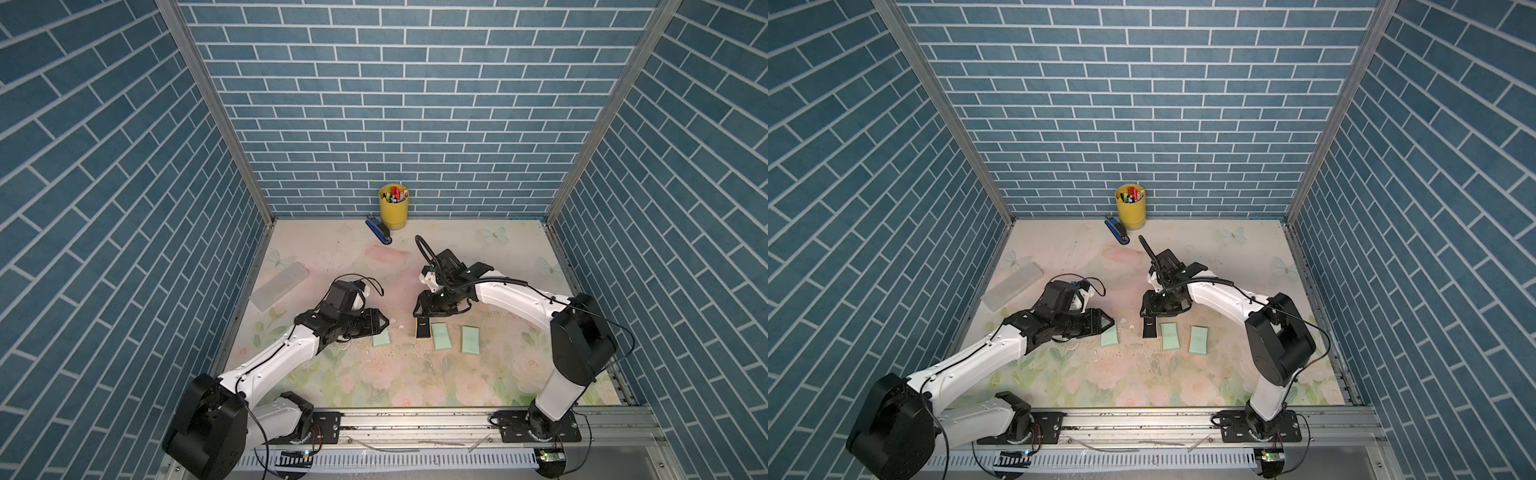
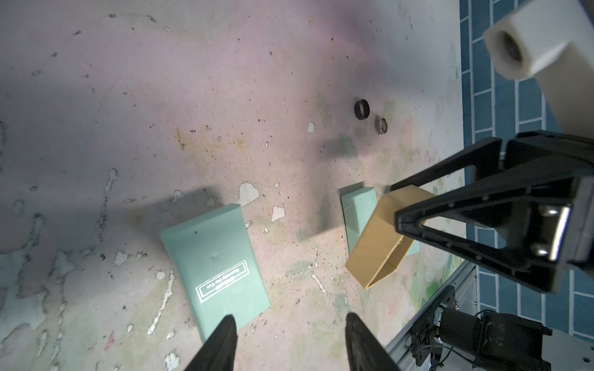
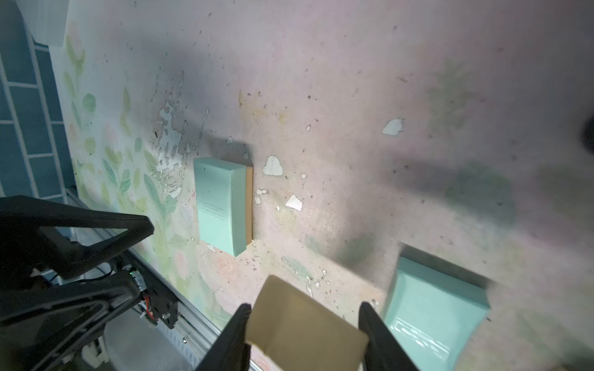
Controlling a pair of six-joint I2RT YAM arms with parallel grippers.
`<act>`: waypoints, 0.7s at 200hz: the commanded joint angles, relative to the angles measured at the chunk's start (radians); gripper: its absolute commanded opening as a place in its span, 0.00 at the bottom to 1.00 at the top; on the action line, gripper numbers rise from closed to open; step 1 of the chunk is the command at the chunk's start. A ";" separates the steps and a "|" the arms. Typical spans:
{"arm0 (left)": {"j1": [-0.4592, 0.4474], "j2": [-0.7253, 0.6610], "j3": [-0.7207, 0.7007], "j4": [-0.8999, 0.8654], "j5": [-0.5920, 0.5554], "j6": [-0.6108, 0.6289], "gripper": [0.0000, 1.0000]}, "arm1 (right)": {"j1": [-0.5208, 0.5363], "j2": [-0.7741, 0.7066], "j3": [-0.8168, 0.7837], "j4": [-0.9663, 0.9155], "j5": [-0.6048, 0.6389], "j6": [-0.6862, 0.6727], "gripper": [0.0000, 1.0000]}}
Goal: Take the rings out of the lift-off lid box
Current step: Place the jewelry box at the center of the board.
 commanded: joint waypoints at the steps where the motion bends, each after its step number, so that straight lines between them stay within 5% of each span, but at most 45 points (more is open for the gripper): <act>1: -0.007 -0.001 0.031 0.012 -0.011 0.003 0.57 | 0.001 0.060 0.016 0.117 -0.133 0.069 0.49; 78: -0.005 -0.023 0.042 -0.053 -0.034 0.031 0.57 | -0.004 0.233 0.095 0.132 -0.159 0.112 0.57; 110: -0.005 -0.024 0.053 -0.075 -0.024 0.038 0.57 | -0.007 0.212 0.111 0.089 -0.108 0.084 0.70; 140: -0.006 -0.007 0.052 -0.101 -0.022 0.042 0.57 | -0.007 0.147 0.129 -0.007 -0.025 0.026 0.72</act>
